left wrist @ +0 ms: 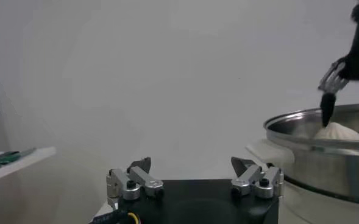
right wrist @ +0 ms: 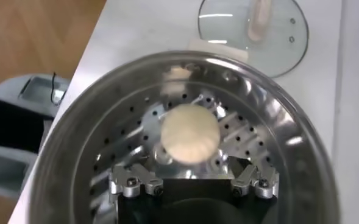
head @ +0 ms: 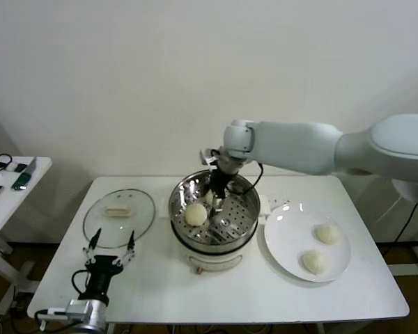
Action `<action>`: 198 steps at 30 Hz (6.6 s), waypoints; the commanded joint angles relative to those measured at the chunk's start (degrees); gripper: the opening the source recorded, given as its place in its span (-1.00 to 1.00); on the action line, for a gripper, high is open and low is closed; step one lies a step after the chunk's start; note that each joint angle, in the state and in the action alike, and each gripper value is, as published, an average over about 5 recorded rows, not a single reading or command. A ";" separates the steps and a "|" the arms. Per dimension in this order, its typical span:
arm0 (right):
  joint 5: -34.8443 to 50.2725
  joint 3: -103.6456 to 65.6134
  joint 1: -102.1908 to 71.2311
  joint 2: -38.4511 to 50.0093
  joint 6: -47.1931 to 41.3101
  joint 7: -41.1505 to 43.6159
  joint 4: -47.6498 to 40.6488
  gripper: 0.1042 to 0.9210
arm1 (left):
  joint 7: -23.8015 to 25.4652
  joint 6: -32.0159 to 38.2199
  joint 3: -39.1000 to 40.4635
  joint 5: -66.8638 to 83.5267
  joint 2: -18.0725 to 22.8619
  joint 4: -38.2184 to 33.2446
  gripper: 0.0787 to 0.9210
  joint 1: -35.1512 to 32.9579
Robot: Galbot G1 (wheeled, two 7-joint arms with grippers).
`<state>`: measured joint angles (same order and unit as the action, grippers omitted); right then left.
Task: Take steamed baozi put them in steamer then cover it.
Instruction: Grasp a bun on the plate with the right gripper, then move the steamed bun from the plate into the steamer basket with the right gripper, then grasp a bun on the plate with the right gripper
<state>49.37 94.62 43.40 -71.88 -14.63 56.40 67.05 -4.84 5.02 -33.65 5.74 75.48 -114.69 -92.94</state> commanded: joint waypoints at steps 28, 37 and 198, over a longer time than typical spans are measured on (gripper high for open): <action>-38.70 -13.53 -22.62 39.74 5.34 2.47 12.19 0.76 | -0.45 -1.02 -0.40 -3.35 3.43 -1.41 0.77 -1.39; -40.38 -17.17 -27.86 39.86 5.94 3.16 10.10 0.76 | -0.52 -0.99 -0.55 -3.91 4.05 -1.16 0.77 -1.67; -31.94 -9.51 2.93 27.72 18.07 4.61 7.59 0.76 | -0.40 0.04 -0.36 -0.18 1.08 0.23 0.77 -1.85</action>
<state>5.68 81.15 42.15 -56.89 14.34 65.17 77.76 -5.28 5.02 -34.01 5.38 77.03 -114.15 -94.67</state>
